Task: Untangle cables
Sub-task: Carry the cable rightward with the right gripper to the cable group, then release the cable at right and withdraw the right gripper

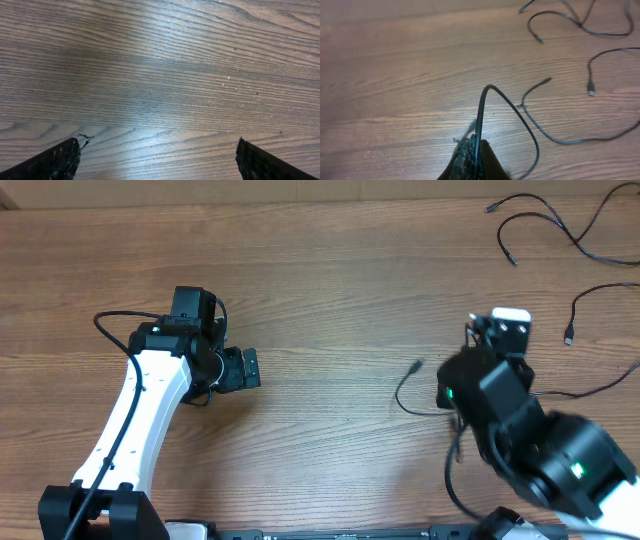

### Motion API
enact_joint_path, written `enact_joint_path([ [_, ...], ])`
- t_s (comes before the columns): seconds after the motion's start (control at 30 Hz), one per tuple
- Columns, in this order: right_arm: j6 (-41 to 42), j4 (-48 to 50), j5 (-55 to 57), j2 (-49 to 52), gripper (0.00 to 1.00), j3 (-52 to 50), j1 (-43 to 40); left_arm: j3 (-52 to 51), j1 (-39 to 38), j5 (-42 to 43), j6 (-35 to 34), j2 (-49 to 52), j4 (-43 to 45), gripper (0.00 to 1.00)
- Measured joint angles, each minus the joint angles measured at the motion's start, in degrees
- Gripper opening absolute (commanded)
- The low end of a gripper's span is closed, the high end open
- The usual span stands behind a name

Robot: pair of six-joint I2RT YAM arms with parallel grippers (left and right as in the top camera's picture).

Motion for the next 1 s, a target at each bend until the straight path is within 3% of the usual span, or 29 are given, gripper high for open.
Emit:
enact_joint_path([
  [0.27,-14.34,5.75,-19.32,6.14,0.04,0.0,-20.17,0.0,0.0,0.0,0.0,0.0,-0.02,1.0],
  [0.53,-19.56,4.42,-39.21,6.56,0.04,0.0,-44.41,0.0,0.0,0.0,0.02,0.0,0.0,1.0],
  [1.0,-19.47,0.74,-46.95,6.58,0.04,0.0,-76.02,0.0,0.0,0.0,0.0,0.02,0.0,0.99],
])
